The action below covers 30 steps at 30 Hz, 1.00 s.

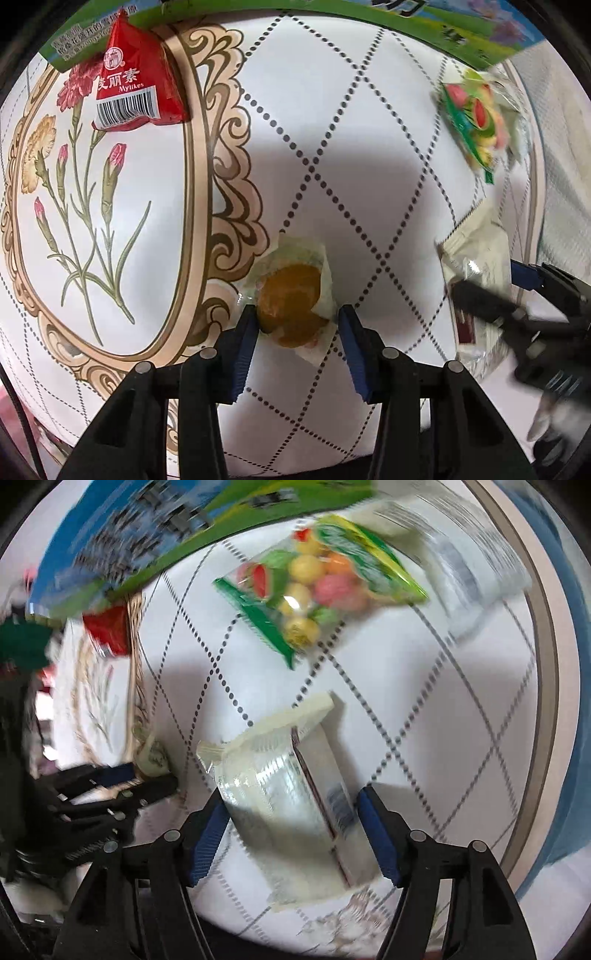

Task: Organize snacks
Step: 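Lower both packets into the box and open both grippers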

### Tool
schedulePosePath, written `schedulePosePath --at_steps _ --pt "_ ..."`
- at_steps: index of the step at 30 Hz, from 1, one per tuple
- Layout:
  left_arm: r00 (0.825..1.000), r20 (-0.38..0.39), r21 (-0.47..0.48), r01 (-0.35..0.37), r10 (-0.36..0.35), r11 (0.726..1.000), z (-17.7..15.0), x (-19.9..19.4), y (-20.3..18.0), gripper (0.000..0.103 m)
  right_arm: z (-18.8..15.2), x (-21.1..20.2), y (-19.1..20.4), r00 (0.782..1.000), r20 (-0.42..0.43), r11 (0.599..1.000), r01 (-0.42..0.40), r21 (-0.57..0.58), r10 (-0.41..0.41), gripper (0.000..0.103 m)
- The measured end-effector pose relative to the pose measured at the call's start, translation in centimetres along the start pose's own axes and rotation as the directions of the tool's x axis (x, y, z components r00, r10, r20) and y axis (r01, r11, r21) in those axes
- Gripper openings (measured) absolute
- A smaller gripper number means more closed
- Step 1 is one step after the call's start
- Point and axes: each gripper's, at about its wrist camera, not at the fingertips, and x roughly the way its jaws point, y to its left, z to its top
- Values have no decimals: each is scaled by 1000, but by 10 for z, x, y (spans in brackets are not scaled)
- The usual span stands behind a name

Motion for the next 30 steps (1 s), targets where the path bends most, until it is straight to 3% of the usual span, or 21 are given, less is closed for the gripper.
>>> schedulePosePath --at_steps 2,5,9,14,18,24,27,30 --pt "999 23 3 -33 33 999 1 3 -5 41 -3 5 9 998 29 996 64 -54 -63 68" --pt "997 48 31 -61 60 998 1 -1 -17 40 -9 2 19 996 58 996 69 -54 -66 62" --pt "995 85 36 -48 45 998 -14 -14 -25 40 -11 -19 18 997 82 1000 -6 -7 7 61" --pt "989 146 9 27 -28 1000 -14 -54 -22 40 -12 -56 20 982 134 990 -137 41 131 61" --pt "963 237 1 130 -127 991 -5 -112 -19 40 18 -98 22 957 203 974 -221 40 209 61" --pt "912 383 21 149 -146 989 40 -192 -9 40 75 -173 24 899 345 958 -287 0 269 61" --pt "903 418 13 99 -96 995 82 -219 2 40 110 -201 30 875 416 965 -262 -23 247 61" --pt "914 404 -17 51 -40 999 119 -224 15 40 150 -208 41 865 455 974 -224 -24 210 61"
